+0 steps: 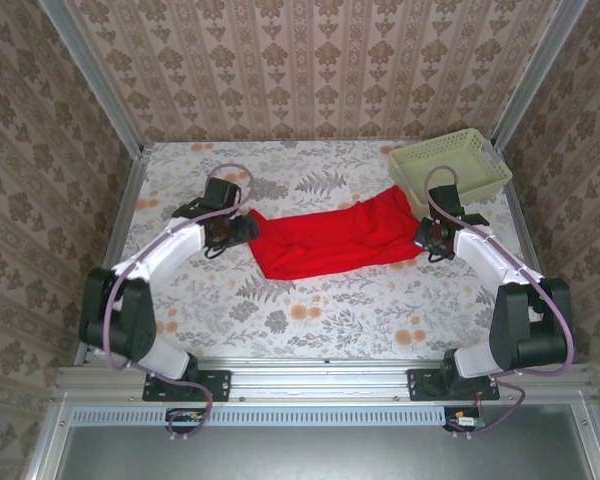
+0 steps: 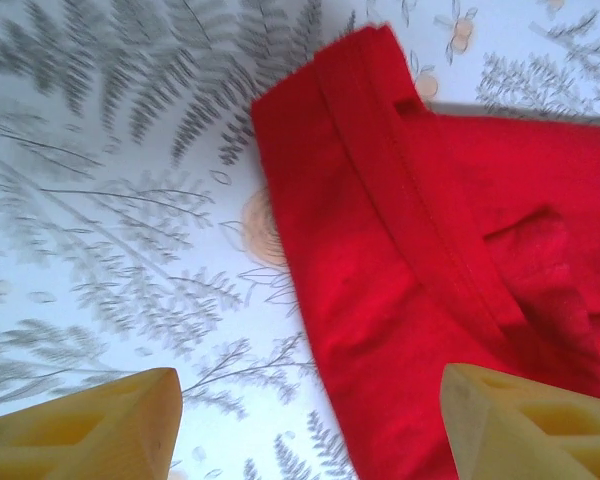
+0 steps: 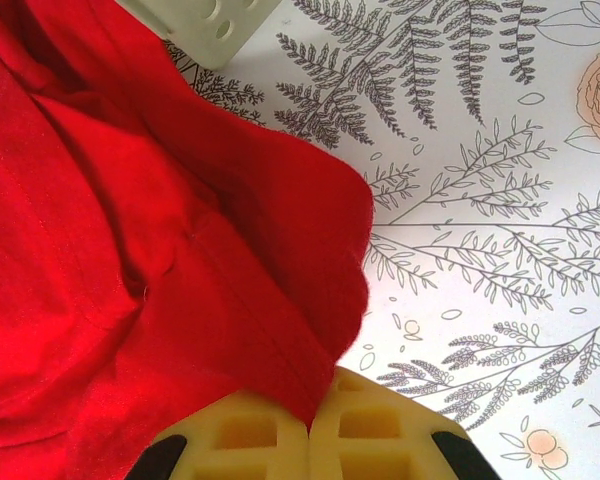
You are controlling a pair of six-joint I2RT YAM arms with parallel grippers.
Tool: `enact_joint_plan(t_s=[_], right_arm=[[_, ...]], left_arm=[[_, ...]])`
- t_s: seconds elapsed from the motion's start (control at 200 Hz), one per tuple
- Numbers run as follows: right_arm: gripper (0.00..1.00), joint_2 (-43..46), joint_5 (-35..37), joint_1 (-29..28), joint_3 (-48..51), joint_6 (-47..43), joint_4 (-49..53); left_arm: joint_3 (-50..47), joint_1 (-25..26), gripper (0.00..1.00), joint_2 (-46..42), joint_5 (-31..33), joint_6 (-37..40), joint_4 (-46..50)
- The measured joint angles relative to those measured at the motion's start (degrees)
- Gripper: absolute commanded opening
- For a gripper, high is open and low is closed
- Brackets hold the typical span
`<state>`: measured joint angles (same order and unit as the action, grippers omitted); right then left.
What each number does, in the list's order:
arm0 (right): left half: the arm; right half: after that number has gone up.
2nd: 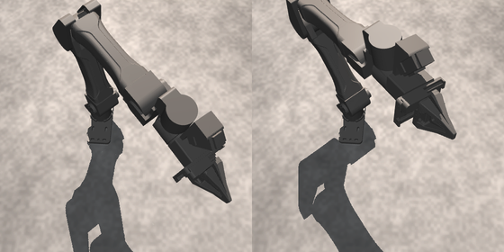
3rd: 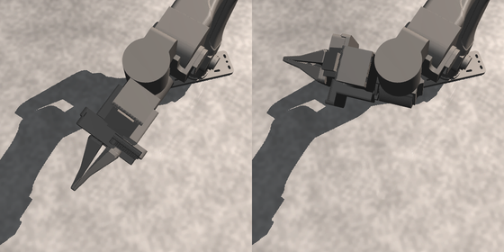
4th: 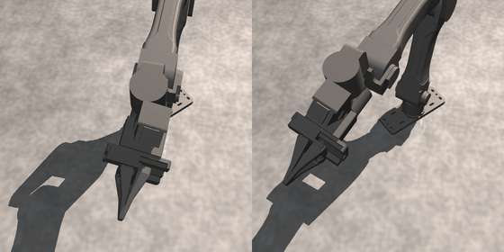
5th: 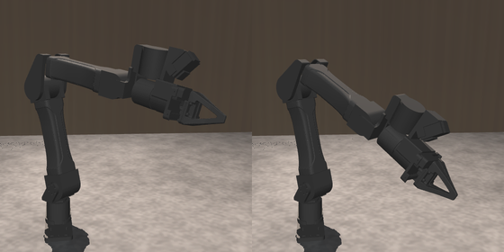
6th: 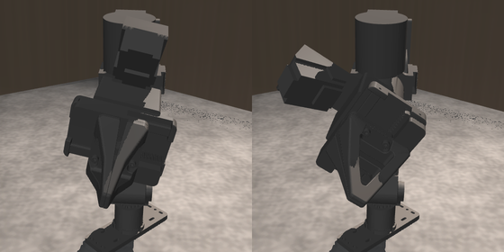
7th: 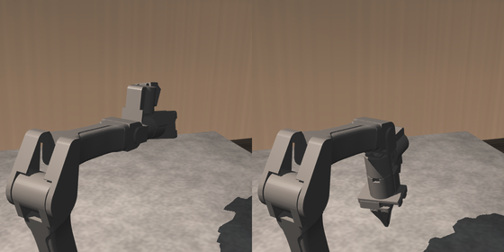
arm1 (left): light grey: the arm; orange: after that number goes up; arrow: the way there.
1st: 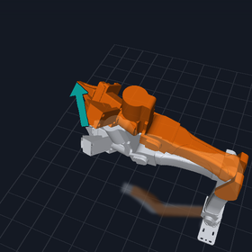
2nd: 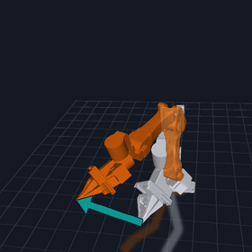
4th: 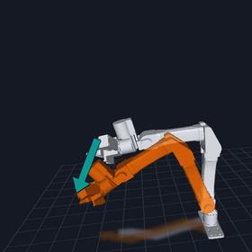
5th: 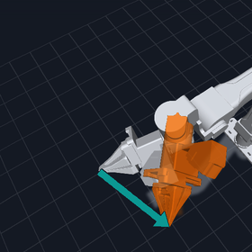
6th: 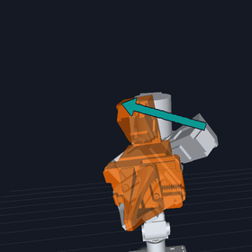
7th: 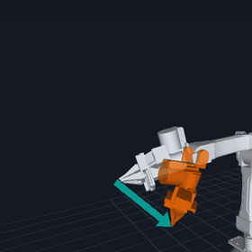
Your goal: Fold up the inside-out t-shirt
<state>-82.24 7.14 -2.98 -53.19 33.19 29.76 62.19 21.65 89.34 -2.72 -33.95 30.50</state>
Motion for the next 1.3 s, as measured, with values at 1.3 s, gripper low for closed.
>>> enact_joint_plan(t_s=[1.3], right_arm=[[0.0, -0.4, 0.2, 0.1, 1.9, -0.2, -0.9]], left_arm=[[29.2, -3.3, 0.56, 28.8, -3.8, -4.0, 7.2]])
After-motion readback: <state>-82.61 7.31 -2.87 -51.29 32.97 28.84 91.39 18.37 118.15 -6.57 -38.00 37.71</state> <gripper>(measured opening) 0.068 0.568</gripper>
